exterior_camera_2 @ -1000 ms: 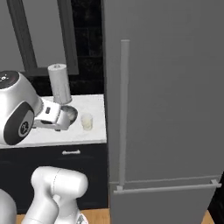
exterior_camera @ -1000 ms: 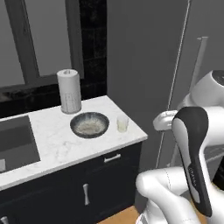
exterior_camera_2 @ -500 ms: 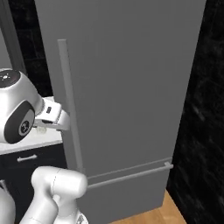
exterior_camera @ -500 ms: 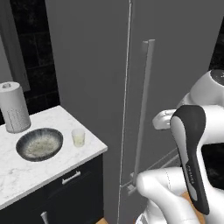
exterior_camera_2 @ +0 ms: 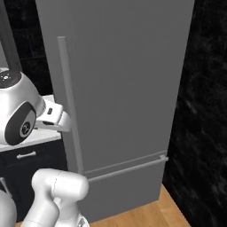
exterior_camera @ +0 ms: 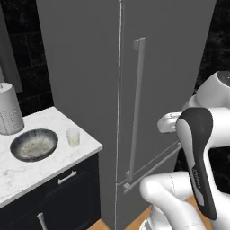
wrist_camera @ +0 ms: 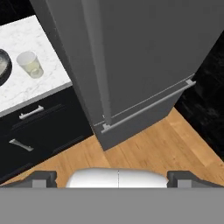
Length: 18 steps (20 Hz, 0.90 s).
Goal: Grab a lemon wedge from the fridge and one ice cube from the ice bowl, and put them in the glass of lemonade.
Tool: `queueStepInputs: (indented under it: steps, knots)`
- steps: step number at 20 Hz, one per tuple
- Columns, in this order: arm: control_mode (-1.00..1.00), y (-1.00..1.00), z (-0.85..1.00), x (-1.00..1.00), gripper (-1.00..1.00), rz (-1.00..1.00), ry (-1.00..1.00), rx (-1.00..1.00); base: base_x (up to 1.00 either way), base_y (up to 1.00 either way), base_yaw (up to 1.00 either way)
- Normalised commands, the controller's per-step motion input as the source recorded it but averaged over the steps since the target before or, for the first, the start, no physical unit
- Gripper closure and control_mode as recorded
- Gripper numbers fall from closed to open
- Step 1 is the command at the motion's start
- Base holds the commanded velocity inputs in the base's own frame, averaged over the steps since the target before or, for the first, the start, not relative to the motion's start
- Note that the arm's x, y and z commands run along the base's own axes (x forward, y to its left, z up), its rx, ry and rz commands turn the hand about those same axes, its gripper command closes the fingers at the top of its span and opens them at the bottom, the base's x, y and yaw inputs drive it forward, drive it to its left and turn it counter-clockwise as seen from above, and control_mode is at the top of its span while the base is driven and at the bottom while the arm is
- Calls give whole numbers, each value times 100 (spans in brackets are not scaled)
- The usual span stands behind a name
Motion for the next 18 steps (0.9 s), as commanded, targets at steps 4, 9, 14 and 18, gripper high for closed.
queueStepInputs:
  steps: [4, 9, 14, 18]
  knots:
    - [100, 0, 0, 0, -100, 0, 0, 0, -2, 61, -20]
    - [100, 0, 0, 0, -100, 0, 0, 0, -18, 20, -19]
    - [100, 0, 0, 0, -100, 0, 0, 0, -14, 16, -10]
    - [100, 0, 0, 0, -100, 0, 0, 0, 1, 3, -1]
